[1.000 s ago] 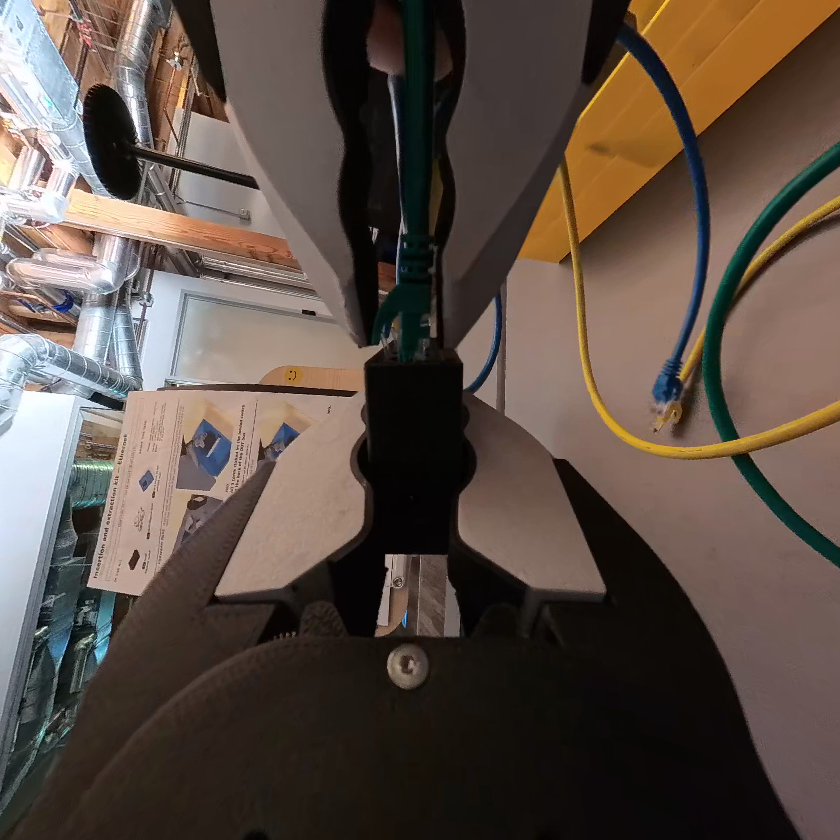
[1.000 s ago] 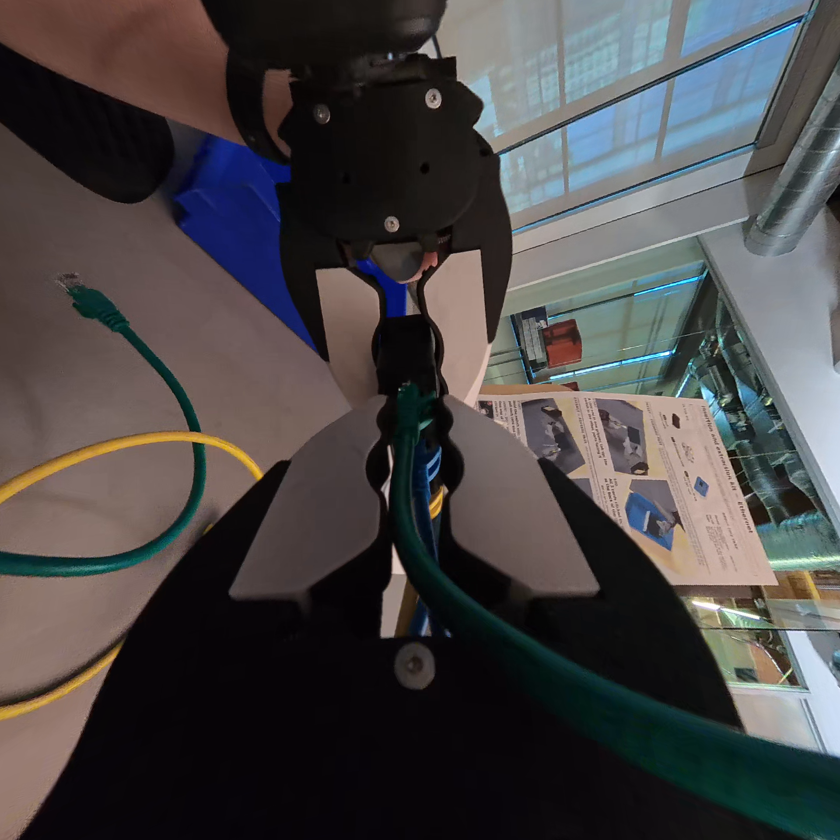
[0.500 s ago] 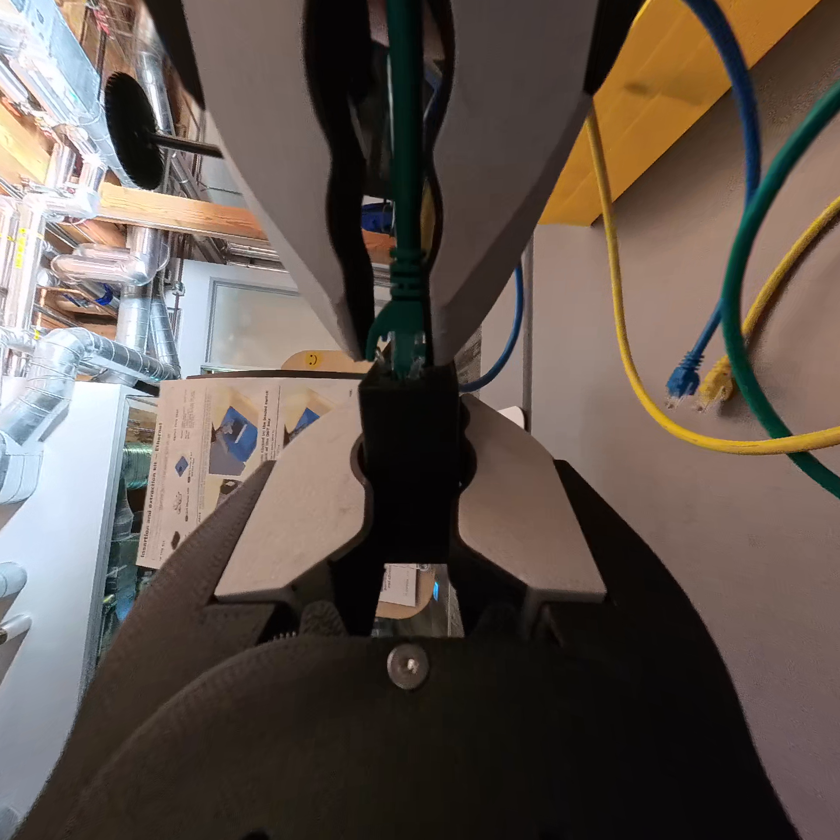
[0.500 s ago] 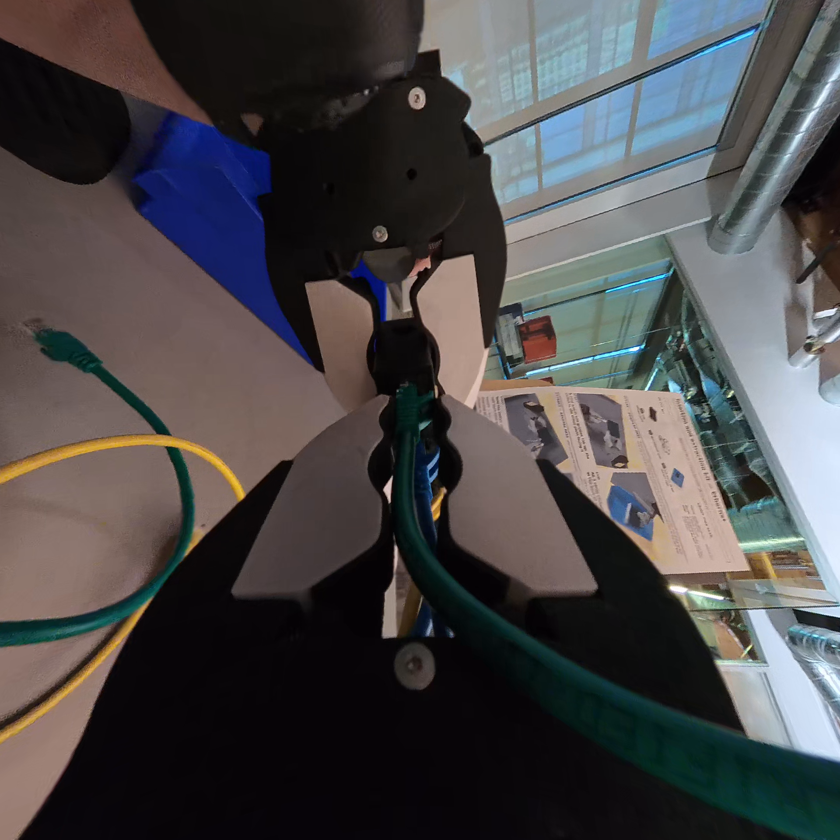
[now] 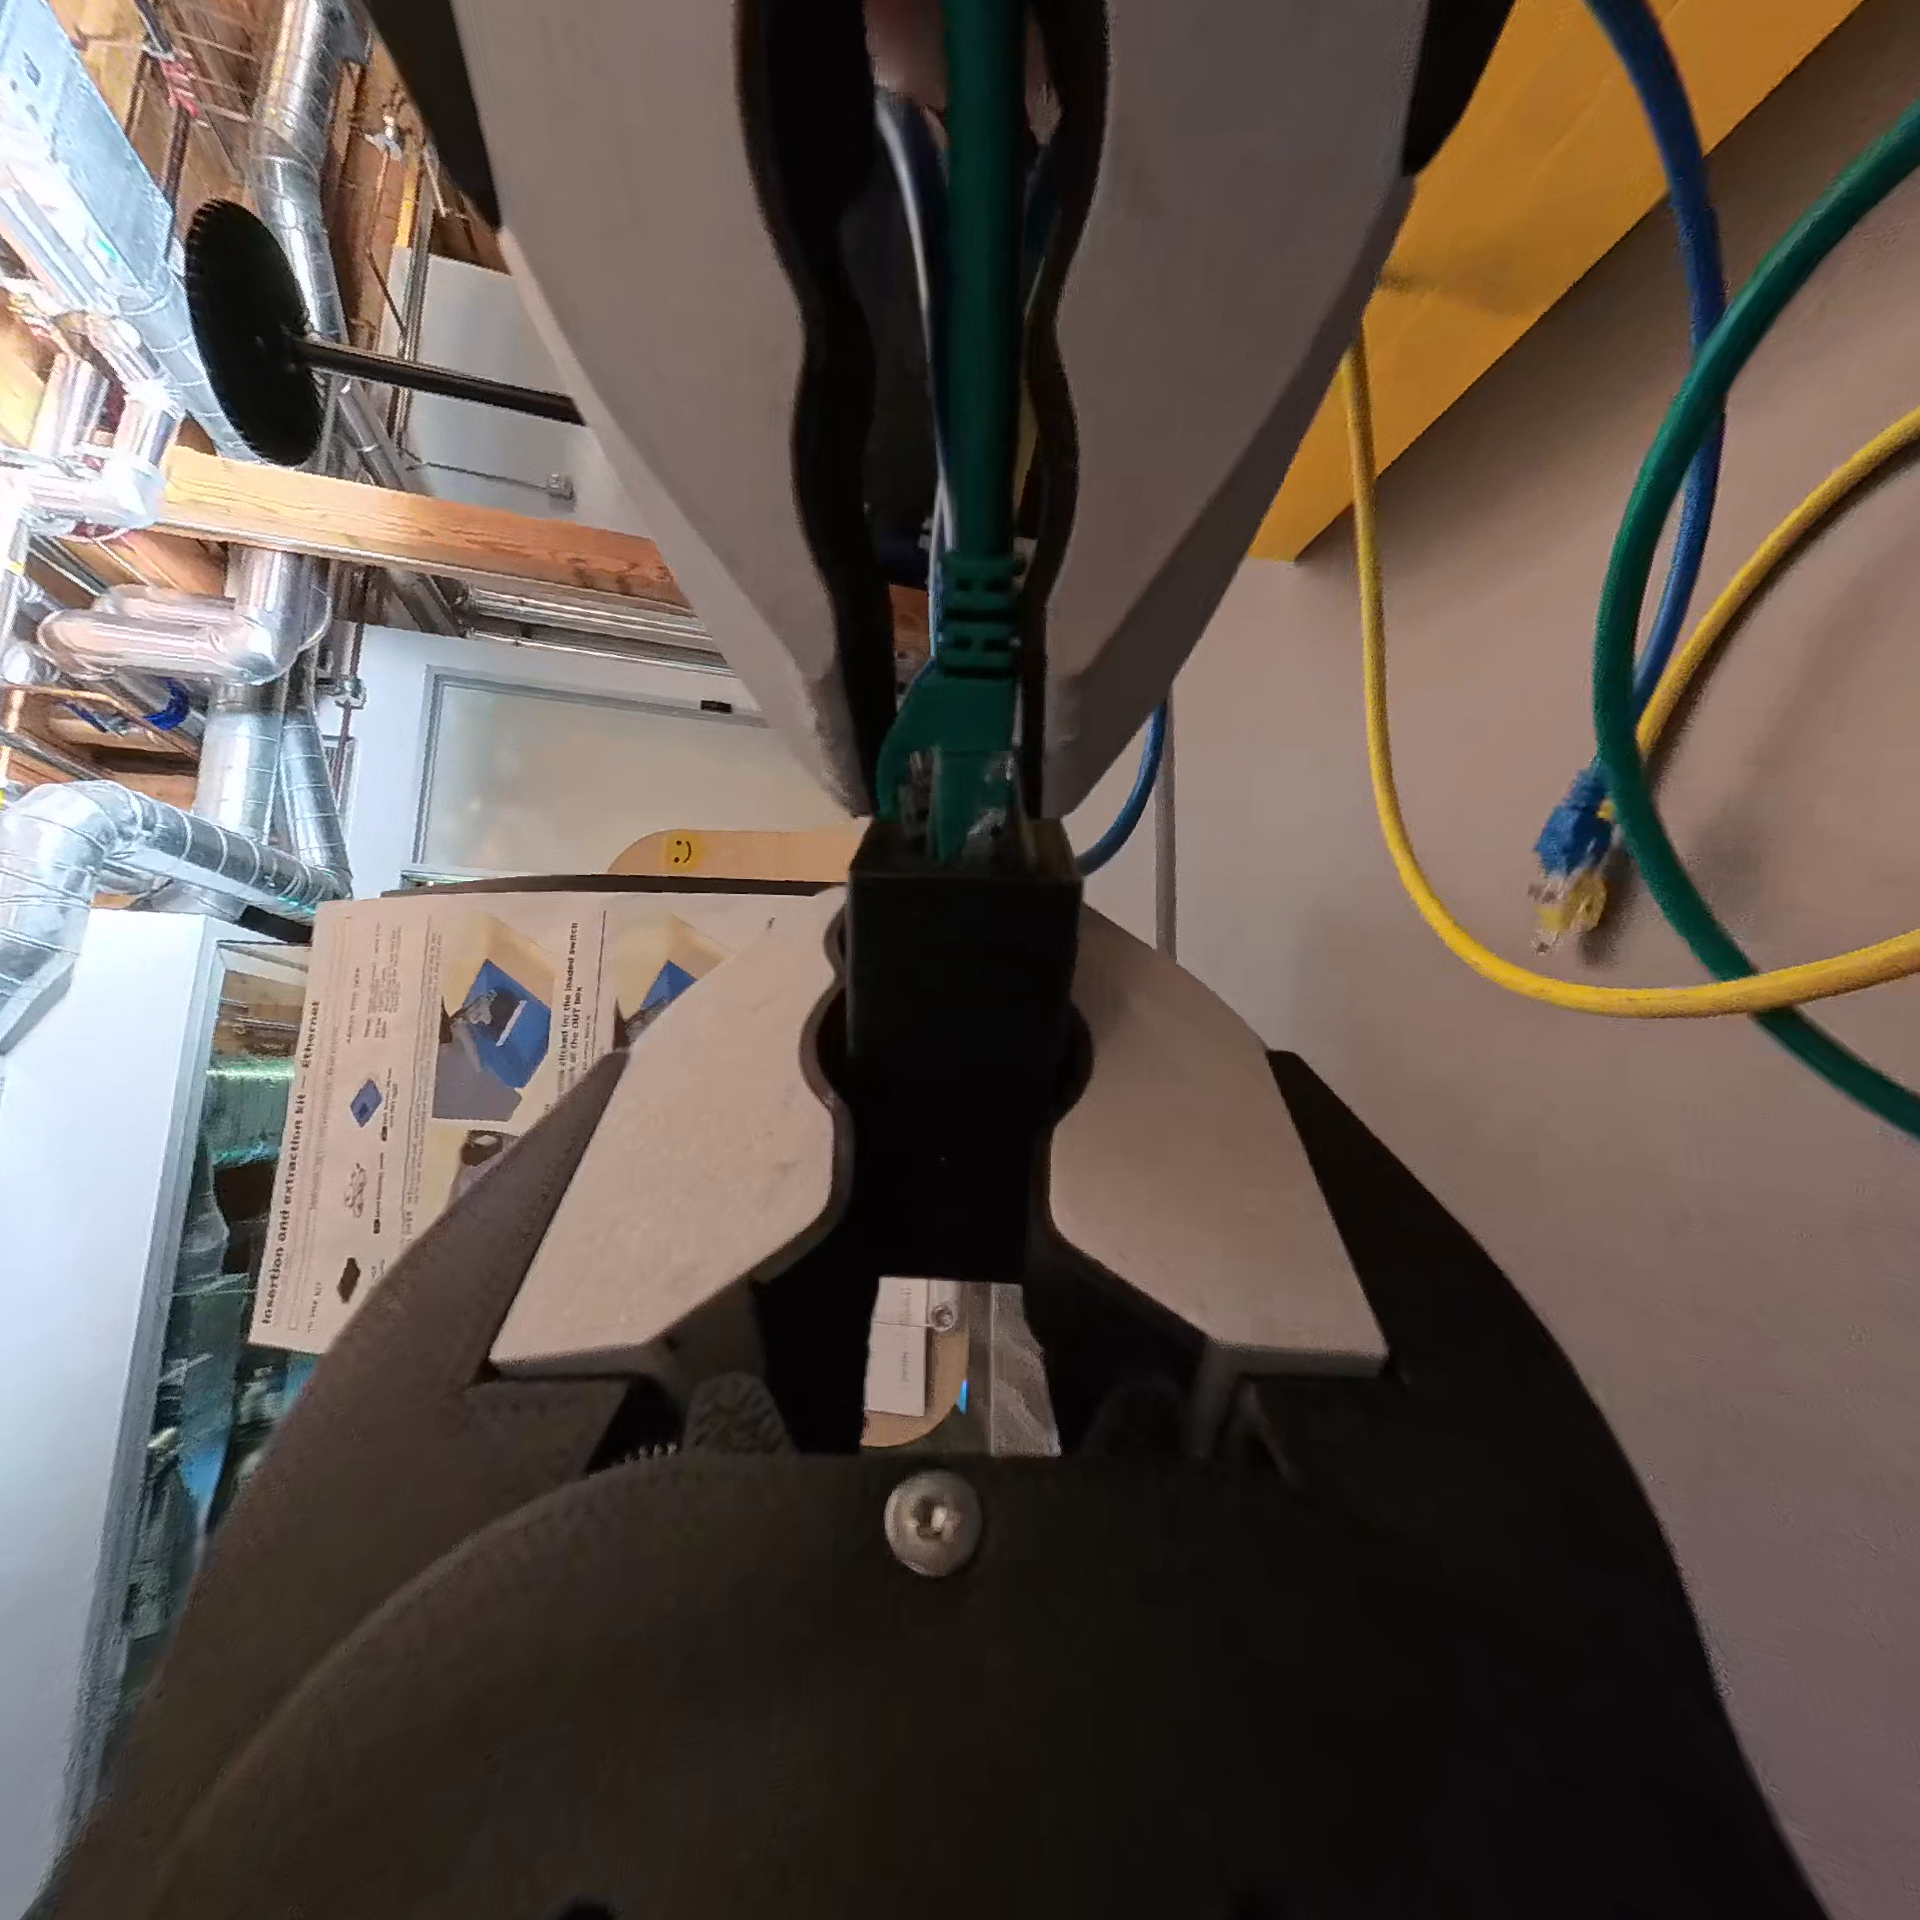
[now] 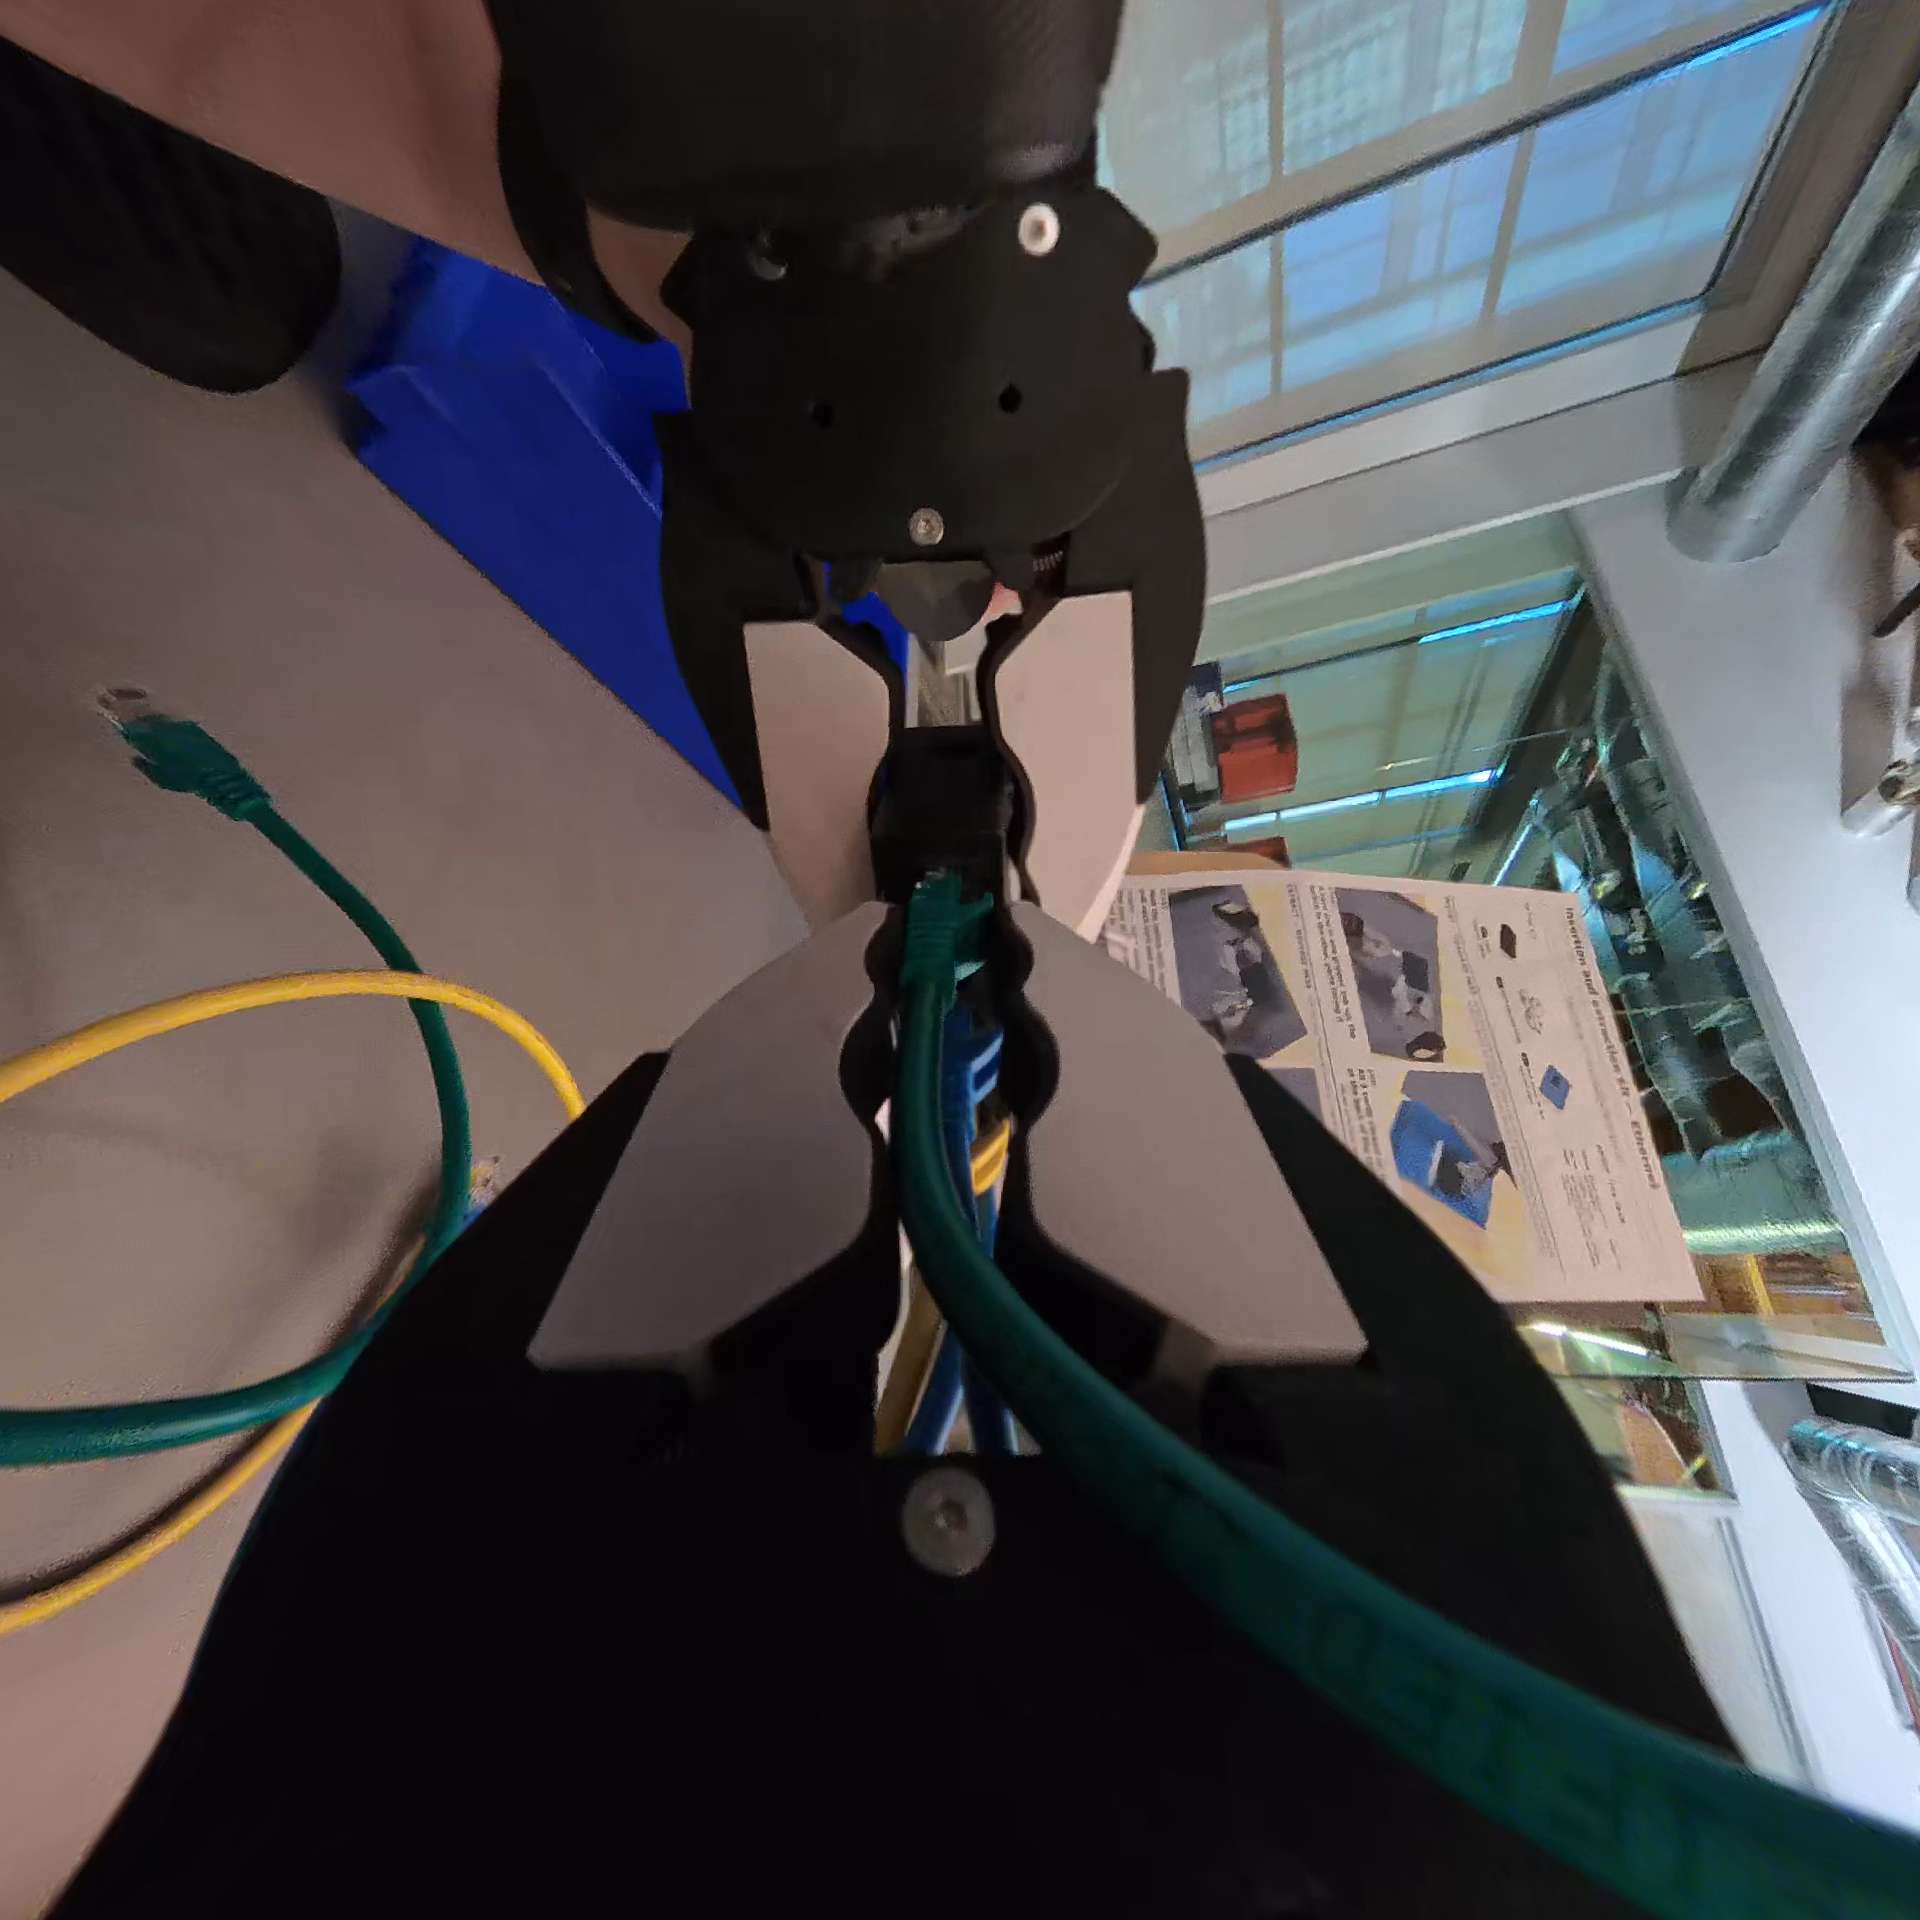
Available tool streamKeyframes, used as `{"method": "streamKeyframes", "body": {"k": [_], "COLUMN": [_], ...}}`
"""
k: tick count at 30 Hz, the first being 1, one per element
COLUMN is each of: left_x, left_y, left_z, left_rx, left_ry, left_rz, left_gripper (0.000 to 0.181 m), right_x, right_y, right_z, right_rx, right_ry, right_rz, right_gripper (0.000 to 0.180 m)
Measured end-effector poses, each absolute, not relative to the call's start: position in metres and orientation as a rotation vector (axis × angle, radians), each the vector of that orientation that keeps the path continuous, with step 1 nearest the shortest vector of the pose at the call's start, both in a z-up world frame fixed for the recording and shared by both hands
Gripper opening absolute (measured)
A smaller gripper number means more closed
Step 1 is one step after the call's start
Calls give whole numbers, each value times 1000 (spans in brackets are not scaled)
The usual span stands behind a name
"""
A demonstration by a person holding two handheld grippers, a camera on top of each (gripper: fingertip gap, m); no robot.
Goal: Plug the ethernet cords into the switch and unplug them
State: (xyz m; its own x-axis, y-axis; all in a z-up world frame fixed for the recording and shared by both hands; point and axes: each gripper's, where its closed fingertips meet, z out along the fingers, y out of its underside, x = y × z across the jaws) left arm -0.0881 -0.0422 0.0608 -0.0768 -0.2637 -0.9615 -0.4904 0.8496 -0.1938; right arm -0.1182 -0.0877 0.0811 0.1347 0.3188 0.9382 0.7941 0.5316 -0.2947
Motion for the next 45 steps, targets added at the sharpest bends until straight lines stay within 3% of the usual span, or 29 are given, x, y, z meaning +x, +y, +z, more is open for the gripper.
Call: {"method": "streamKeyframes", "body": {"k": [22, 45], "left_x": [-98, -99], "left_y": [-33, -49], "left_z": [72, 76], "left_rx": [-688, -673], "left_ry": [1650, 1690], "left_rz": [-74, -119], "left_gripper": [31, 32], "right_x": [-136, -139], "right_y": [-75, -90], "right_z": [97, 104], "right_rx": [-1366, -1460], "right_ry": [-1914, -2047], "right_rz": [-470, -392], "right_gripper": [18, 18]}}
